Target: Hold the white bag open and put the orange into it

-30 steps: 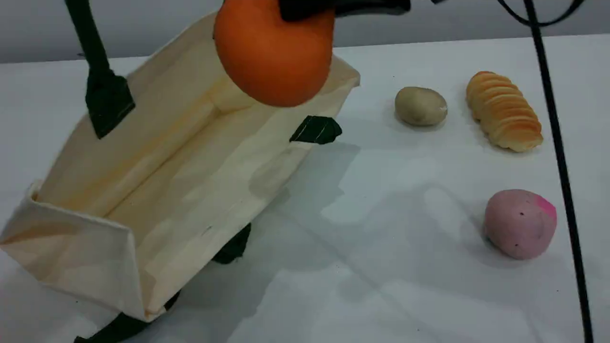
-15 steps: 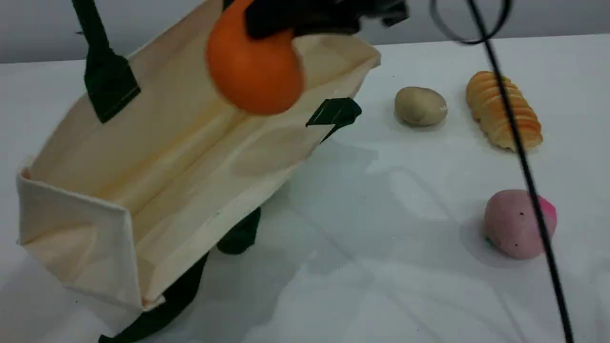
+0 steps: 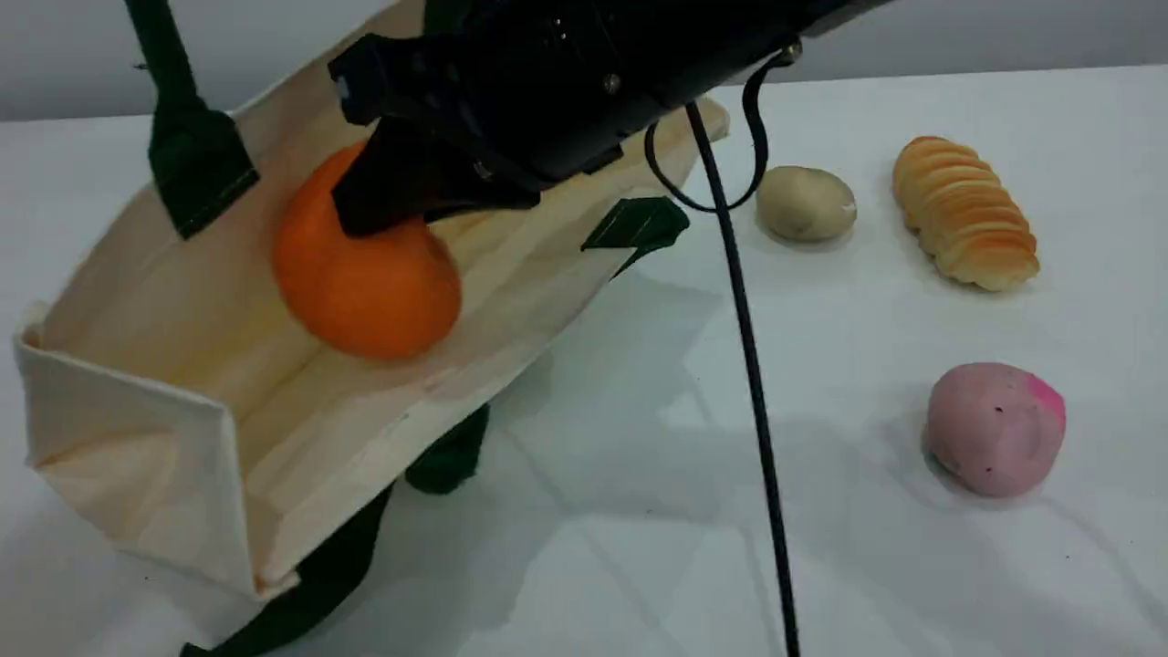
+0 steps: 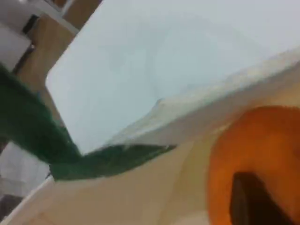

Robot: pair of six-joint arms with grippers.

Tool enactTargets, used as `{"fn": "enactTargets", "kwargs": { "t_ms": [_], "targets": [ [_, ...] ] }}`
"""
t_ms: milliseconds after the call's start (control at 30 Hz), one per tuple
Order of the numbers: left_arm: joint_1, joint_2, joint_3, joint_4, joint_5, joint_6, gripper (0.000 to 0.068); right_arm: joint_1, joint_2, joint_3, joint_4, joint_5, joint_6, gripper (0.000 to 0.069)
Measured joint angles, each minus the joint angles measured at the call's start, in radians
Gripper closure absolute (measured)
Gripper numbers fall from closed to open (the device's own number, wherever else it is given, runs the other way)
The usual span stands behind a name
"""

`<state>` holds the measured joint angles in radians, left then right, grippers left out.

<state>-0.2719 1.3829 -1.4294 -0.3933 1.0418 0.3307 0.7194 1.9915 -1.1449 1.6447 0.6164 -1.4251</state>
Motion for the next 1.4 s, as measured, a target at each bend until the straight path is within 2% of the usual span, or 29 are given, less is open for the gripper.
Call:
{"fn": "enactTargets", "kwargs": {
  "t_ms": [133,333,433,533,633,800,1000,1167,1300,1400],
  "targets": [
    [0.000,0.000,0.000,0.000,0.000,0.000,0.0609,0.000,-0.001,0.000,0.008,0.004,-0.055,0.0526],
    [0.000,0.000,0.000,-0.001,0.000,0.000,0.0609,0.000,-0.002,0.000,0.039,0.012,-0.079,0.0295],
    [0.000,0.001,0.000,-0.001,0.010,0.000,0.0609,-0.001,-0.015,0.000,0.018,0.024,-0.078,0.0238],
    [0.000,0.001,0.000,-0.001,0.001,0.001,0.0609,-0.001,-0.048,0.000,-0.032,0.023,-0.061,0.0224],
    [0.000,0.003,0.001,-0.001,0.001,0.001,0.0609,-0.008,-0.085,0.000,-0.104,0.005,-0.014,0.0222],
    [0.000,0.019,0.001,-0.002,0.001,0.001,0.0609,-0.072,-0.150,0.001,-0.297,-0.008,0.146,0.0222],
    [0.000,0.063,0.002,-0.033,-0.001,0.001,0.0609,-0.186,-0.236,0.001,-0.518,0.079,0.346,0.0249],
    [0.000,0.100,0.002,-0.032,-0.006,0.001,0.0609,-0.266,-0.313,0.001,-0.612,0.166,0.427,0.0356],
    [0.000,0.103,0.002,-0.032,-0.010,0.002,0.0609,-0.282,-0.374,0.001,-0.664,0.168,0.483,0.0486],
    [0.000,0.107,0.002,-0.032,-0.011,0.003,0.0609,-0.282,-0.417,0.001,-0.682,0.175,0.510,0.0550]
  ]
}}
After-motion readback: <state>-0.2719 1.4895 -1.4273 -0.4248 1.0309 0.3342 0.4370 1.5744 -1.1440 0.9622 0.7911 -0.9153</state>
